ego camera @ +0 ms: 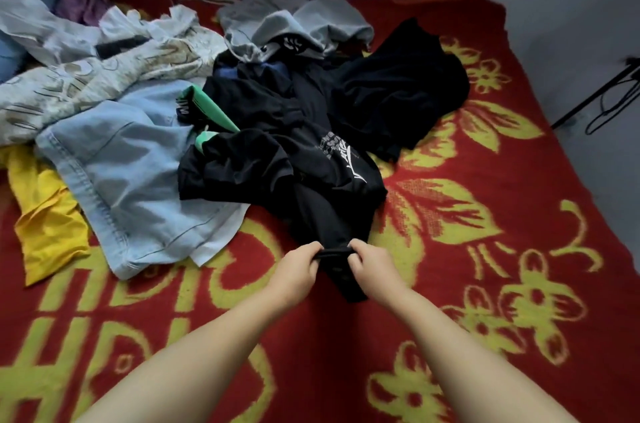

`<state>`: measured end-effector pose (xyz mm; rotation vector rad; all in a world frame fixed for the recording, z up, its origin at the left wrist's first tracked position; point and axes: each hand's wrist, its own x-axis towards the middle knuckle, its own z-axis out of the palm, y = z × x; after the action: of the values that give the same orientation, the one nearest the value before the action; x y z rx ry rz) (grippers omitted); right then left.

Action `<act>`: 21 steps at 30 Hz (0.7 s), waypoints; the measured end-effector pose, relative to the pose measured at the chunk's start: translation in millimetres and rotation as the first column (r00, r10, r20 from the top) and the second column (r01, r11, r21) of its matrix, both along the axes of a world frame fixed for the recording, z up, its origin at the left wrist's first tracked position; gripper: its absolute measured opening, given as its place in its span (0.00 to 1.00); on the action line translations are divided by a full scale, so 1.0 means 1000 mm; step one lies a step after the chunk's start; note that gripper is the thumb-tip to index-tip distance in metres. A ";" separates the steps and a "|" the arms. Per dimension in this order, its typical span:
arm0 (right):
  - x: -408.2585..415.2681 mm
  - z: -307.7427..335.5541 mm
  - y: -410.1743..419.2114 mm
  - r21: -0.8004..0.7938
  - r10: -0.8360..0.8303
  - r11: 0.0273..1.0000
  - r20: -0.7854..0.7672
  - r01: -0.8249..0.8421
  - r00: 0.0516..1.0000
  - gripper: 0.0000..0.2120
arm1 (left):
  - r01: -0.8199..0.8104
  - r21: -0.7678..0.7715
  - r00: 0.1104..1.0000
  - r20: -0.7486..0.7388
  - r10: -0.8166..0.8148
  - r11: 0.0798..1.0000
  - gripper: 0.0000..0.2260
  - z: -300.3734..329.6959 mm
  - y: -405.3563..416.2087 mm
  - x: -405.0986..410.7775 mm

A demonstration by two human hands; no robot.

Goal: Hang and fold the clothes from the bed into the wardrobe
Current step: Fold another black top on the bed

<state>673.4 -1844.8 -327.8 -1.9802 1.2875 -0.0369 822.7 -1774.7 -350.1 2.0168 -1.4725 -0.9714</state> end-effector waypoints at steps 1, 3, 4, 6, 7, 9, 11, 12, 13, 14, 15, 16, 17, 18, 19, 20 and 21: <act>-0.002 0.012 0.013 0.021 0.011 1.000 0.011 -0.012 1.000 0.08 | 0.012 0.007 1.000 0.002 -0.012 1.000 0.05 0.011 0.014 0.004; -0.006 0.039 0.041 0.056 0.064 0.996 0.011 -0.065 0.998 0.07 | 0.064 0.043 0.997 0.034 -0.066 0.997 0.06 0.037 0.043 0.013; -0.008 0.055 0.053 0.070 0.095 0.993 0.009 -0.096 0.995 0.06 | 0.092 0.066 0.993 0.063 -0.096 0.994 0.06 0.052 0.058 0.019; -0.006 0.086 0.066 0.090 0.145 0.985 0.010 -0.145 0.989 0.07 | 0.117 0.072 0.987 0.106 -0.124 0.990 0.06 0.083 0.081 0.029; -0.003 0.102 0.068 0.097 0.159 0.982 0.025 -0.161 0.987 0.08 | 0.103 0.047 0.988 0.113 -0.108 0.994 0.05 0.098 0.090 0.035; 0.004 0.143 0.071 0.112 0.172 0.977 0.074 -0.179 0.982 0.10 | 0.038 -0.037 0.994 0.103 -0.034 0.999 0.04 0.133 0.106 0.047; 0.010 0.186 0.066 0.106 0.187 0.974 0.116 -0.199 0.976 0.08 | 0.004 -0.114 0.996 0.091 0.007 0.994 0.06 0.169 0.114 0.060; 0.013 0.210 0.061 0.106 0.208 0.970 0.115 -0.220 0.971 0.08 | 0.003 -0.141 0.996 0.089 0.010 0.990 0.07 0.188 0.115 0.066; 0.016 0.237 0.059 0.127 0.237 0.960 0.106 -0.250 0.966 0.09 | -0.006 -0.167 0.997 0.072 0.018 0.986 0.09 0.208 0.117 0.071; 0.019 0.262 0.057 0.180 0.277 0.940 0.087 -0.289 0.957 0.10 | -0.022 -0.196 0.999 0.037 0.030 0.980 0.09 0.228 0.116 0.075; 0.023 0.285 0.055 0.251 0.328 0.909 0.058 -0.332 0.943 0.10 | -0.043 -0.234 0.999 -0.003 0.044 0.971 0.09 0.246 0.115 0.078; 0.027 0.305 0.055 0.307 0.383 0.877 0.023 -0.371 0.924 0.09 | -0.071 -0.276 0.997 -0.034 0.064 0.958 0.10 0.266 0.116 0.081; 0.032 0.322 0.056 0.322 0.429 0.858 -0.017 -0.401 0.903 0.09 | -0.095 -0.317 0.995 -0.059 0.081 0.944 0.10 0.284 0.116 0.083; 0.037 0.335 0.056 0.288 0.465 0.855 -0.062 -0.431 0.883 0.08 | -0.116 -0.352 0.992 -0.081 0.093 0.929 0.11 0.300 0.116 0.085; 0.041 0.346 0.054 0.219 0.485 0.863 -0.111 -0.455 0.867 0.08 | -0.135 -0.382 0.989 -0.103 0.103 0.914 0.13 0.313 0.116 0.088; 0.044 0.354 0.053 0.141 0.485 0.873 -0.158 -0.466 0.860 0.07 | -0.157 -0.405 0.986 -0.116 0.120 0.901 0.14 0.325 0.118 0.090; 0.045 0.362 0.053 0.074 0.470 0.882 -0.188 -0.465 0.862 0.07 | -0.188 -0.428 0.981 -0.122 0.150 0.884 0.14 0.336 0.122 0.095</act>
<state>718.5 -1791.6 34.3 -2.2677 0.8822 0.4260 917.5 -1652.2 -14.5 1.7149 -1.3020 -0.5794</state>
